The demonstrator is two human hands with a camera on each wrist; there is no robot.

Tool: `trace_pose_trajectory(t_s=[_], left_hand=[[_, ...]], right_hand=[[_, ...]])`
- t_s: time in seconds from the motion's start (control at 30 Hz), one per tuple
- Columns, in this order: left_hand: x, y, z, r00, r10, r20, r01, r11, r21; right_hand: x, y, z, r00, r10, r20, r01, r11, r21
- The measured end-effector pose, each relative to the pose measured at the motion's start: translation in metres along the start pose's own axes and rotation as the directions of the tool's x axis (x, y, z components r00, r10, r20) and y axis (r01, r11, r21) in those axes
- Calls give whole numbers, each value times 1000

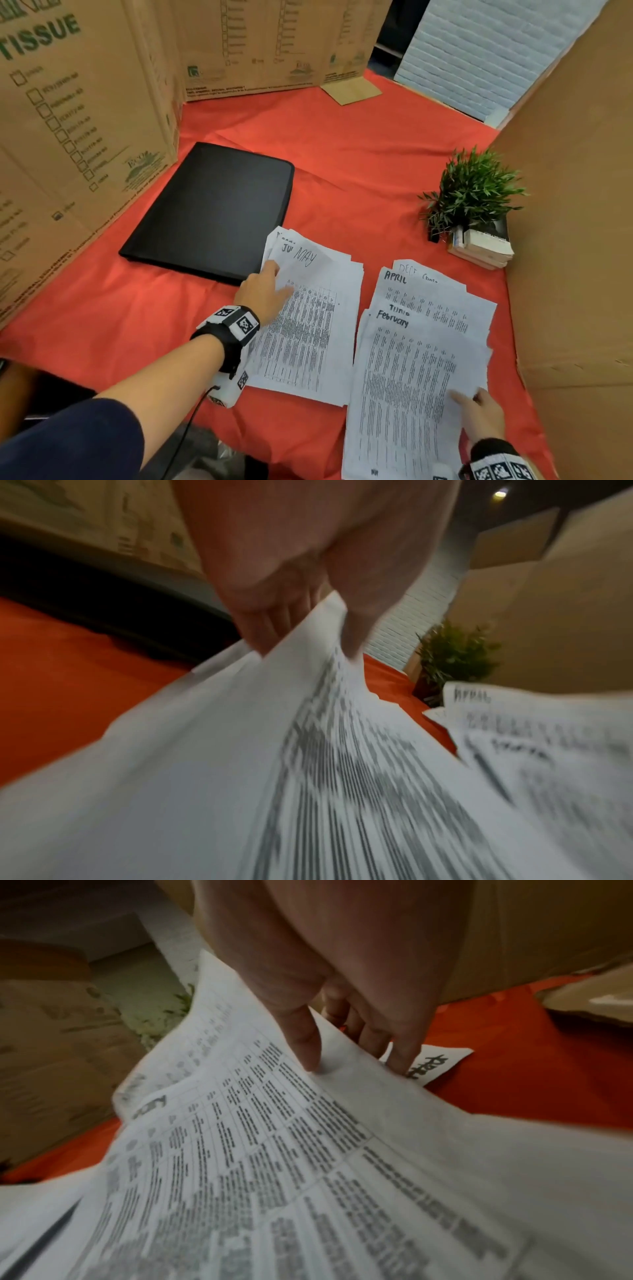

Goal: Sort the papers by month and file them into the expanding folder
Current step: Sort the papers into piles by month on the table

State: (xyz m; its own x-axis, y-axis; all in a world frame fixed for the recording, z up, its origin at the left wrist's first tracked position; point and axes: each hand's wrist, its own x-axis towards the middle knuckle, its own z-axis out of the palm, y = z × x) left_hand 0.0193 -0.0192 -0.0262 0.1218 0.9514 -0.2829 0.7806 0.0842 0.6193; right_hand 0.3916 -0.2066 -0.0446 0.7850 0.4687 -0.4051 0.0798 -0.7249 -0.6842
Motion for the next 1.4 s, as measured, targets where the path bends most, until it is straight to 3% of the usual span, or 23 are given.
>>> trace_pose_trajectory(t_s=[0.07, 0.1, 0.2, 0.3, 0.4, 0.5, 0.73, 0.9, 1.0, 1.1, 1.2, 1.27, 1.4], left_hand=[[0, 1, 2, 987, -19, 158, 5, 996, 93], [1, 3, 1, 986, -24, 165, 1, 991, 133], [7, 15, -12, 999, 19, -38, -12, 982, 188], [17, 34, -40, 957, 120, -265, -94, 990, 108], [28, 56, -67, 911, 207, -358, -201, 978, 54], [36, 75, -79, 901, 210, -380, -238, 971, -28], [27, 81, -45, 926, 217, -310, -242, 969, -47], [7, 87, -8, 924, 266, -275, -313, 938, -145], [-4, 100, 1, 869, 277, -410, -353, 928, -122], [-10, 119, -5, 761, 327, -561, -459, 882, -109], [-11, 136, -11, 712, 369, -598, -554, 818, -155], [-10, 144, -12, 738, 373, -563, -566, 796, -214], [-5, 144, 12, 901, 371, -226, -434, 807, -402]], right_hand=[[2, -3, -1, 1000, -28, -1, 28, 999, -44], [3, -3, -1, 999, -34, -1, 34, 998, -48], [-3, -12, -5, 995, -98, 16, 100, 987, -126], [-6, -19, -11, 986, -167, 9, 166, 978, -125], [-10, -21, -18, 984, -176, 6, 176, 984, -16], [-6, -20, -26, 979, -202, -10, 202, 978, 53], [-15, -27, -37, 994, -97, 42, 76, 933, 352], [-14, -38, -50, 988, 34, 150, -127, 731, 670], [-12, -46, -55, 983, 14, 183, -143, 679, 720], [-11, -55, -52, 983, 0, 185, -130, 707, 695], [-20, -75, -47, 981, -99, 167, -43, 727, 685], [-33, -93, -45, 975, -155, 160, 8, 741, 671], [-41, -114, -41, 959, -161, 234, -12, 800, 601]])
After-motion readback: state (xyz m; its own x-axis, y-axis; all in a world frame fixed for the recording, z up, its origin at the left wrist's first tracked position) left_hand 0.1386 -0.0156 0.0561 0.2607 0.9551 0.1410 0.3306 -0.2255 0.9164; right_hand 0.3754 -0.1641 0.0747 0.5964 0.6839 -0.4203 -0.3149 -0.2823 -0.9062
